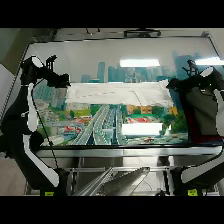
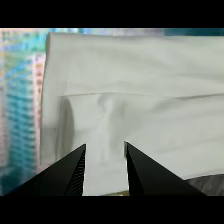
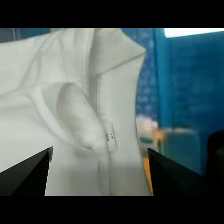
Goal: Fold the shirts.
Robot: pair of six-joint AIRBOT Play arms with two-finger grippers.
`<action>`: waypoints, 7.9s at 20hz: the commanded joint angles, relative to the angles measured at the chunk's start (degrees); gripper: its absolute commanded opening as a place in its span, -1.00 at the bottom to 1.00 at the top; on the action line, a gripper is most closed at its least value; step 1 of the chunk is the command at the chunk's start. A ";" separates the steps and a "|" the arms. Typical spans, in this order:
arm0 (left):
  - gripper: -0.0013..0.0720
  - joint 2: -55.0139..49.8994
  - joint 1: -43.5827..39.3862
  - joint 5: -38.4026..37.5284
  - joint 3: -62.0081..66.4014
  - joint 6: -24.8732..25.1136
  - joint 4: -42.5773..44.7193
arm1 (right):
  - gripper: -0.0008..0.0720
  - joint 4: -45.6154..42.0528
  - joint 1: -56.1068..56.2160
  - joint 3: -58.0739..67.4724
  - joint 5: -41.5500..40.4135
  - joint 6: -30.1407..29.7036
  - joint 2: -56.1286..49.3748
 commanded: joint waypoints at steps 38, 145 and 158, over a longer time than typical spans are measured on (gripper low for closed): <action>-0.95 17.62 -14.64 -0.57 -1.03 6.36 -33.29 | -0.93 33.70 12.37 16.90 20.70 -6.58 4.66; -0.93 67.41 11.21 -6.71 -68.13 22.60 -43.25 | -0.94 -12.37 30.45 -36.57 3.17 29.99 54.25; -0.93 75.91 11.21 -0.22 -88.72 25.03 -43.45 | -0.93 -12.37 33.07 -46.23 -2.45 30.01 57.31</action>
